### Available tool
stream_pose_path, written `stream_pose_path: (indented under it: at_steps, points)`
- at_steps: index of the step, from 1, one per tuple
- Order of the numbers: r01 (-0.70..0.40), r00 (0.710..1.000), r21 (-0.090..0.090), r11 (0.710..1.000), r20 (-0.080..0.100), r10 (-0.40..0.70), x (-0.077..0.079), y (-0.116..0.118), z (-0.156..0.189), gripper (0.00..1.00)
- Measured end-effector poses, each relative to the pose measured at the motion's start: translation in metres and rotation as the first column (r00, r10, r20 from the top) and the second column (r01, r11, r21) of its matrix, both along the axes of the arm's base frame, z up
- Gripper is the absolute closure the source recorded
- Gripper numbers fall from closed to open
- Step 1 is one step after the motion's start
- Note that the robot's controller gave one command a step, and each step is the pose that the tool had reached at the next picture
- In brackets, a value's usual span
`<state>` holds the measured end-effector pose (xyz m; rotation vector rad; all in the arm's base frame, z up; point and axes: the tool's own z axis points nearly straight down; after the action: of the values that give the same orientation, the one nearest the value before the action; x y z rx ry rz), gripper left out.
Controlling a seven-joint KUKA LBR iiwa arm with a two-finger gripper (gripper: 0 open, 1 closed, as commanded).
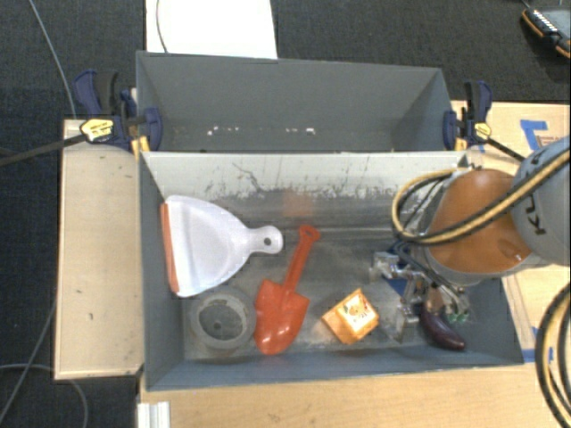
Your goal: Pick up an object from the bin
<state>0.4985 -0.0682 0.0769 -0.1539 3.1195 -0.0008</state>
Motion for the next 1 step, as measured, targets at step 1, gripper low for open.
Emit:
stream_pose_path:
  at_steps: [1]
  points:
    - [0.001,1.000,0.000,1.000,0.000,-0.001,-0.0011,0.0053,-0.0067,0.00]
